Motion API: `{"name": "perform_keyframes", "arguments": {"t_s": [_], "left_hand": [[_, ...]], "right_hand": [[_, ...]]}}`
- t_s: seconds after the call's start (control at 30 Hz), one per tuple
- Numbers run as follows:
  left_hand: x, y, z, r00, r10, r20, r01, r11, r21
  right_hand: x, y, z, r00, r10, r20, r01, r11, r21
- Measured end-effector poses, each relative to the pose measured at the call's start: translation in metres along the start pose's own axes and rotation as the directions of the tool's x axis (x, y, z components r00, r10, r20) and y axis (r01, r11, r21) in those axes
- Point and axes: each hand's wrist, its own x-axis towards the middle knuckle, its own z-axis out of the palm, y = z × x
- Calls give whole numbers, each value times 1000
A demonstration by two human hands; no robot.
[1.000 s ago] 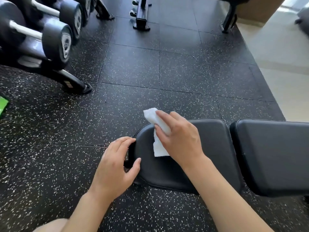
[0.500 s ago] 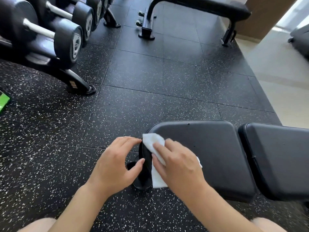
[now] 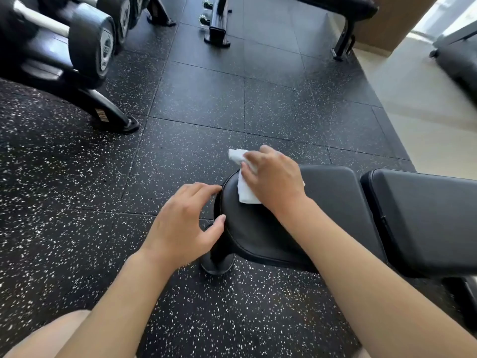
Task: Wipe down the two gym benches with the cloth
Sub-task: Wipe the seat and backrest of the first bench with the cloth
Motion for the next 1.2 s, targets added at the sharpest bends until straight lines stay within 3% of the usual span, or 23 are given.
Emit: {"name": "perform_keyframes", "arguments": {"t_s": [0.23,0.33,0.4,0.5,0.57,0.63,0.77,0.9,0.97,1.1,1.2], "left_hand": [[0,-6,-7,1000,-17,-11,17,1000,10],[-1,-5,-8,1000,-9,0,9,1000,21],[-1,-2,-7,1000,-1,5,1,1000,19],[2,1,-4,1000,-14,-3,14,1000,15],[3,3,-3,1000,-24,-10,24,1000,6],[3,3,-2,999,-33,-10,33,999,3],[6,-4,0,997,-69,-35,70,997,31],[12,-13,-2,991,-107,-76,110,993,39],[15,-9,1,994,-82,-72,85,996,35],[19,5,11,1000,-8,-24,8,1000,15],[19,2,12,1000,-19,-24,19,1000,-15]], "right_hand": [[-115,-29,-17,962,-266,-62,270,960,74],[-118,-13,-20,940,-330,-83,336,940,62],[-94,-2,-18,958,-275,-84,279,959,42],[-35,14,-12,996,-41,-76,39,999,-34],[-12,17,-9,996,68,-61,-66,998,22],[-19,10,-5,996,53,-77,-52,998,18],[-79,-19,-8,985,-143,-100,154,983,105],[-84,-16,-5,954,-278,-113,292,946,139],[-73,1,-8,968,-228,-104,238,965,106],[-43,42,-17,996,65,-64,-62,996,62],[-45,22,-13,998,-8,-67,7,1000,-7]]}}
